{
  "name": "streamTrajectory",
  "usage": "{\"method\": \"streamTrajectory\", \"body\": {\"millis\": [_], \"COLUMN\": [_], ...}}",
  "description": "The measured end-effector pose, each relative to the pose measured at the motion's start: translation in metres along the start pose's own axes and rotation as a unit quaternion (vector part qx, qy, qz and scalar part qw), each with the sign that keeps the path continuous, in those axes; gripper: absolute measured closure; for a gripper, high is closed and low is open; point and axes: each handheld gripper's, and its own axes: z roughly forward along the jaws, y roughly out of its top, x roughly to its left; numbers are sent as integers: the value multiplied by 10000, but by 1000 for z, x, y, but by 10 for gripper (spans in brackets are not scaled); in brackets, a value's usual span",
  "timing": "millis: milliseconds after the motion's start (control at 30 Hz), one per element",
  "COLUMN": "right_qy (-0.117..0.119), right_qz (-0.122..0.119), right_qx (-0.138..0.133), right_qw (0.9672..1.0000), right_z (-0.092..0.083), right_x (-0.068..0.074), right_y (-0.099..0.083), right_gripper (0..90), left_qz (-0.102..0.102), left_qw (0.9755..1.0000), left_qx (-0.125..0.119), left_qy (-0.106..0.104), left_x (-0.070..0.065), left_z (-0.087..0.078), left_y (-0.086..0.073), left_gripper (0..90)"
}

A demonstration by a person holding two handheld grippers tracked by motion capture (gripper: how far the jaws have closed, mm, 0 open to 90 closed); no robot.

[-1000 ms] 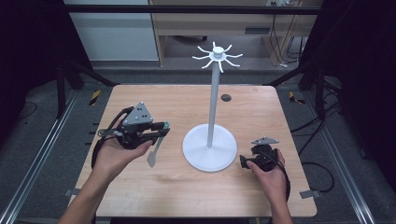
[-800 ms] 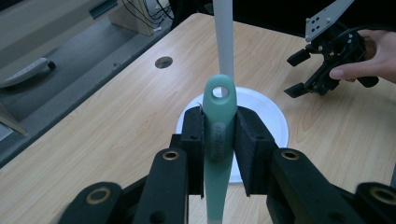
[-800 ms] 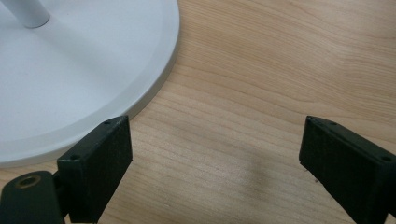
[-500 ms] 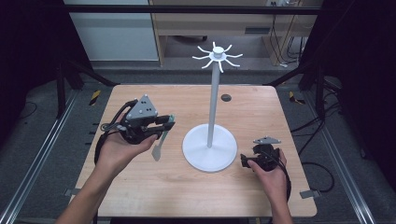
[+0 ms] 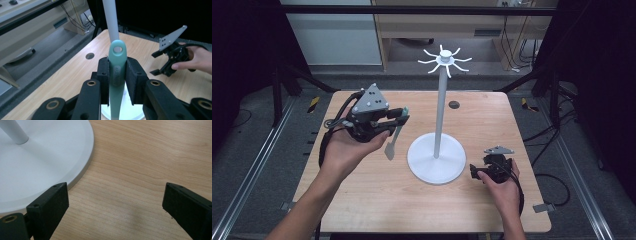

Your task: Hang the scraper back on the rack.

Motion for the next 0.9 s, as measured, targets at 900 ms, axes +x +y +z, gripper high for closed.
{"method": "streamTrajectory", "body": {"millis": [900], "right_qy": [11], "right_qz": [7], "right_qx": [-1], "right_qw": [10000], "right_z": [0], "right_x": [0], "right_y": [0], "right_gripper": [75], "left_qz": [-125], "left_qw": [9989], "left_qx": [-436], "left_qy": [110], "left_x": [1], "left_z": [-1], "left_y": [45], "left_gripper": [741]}}
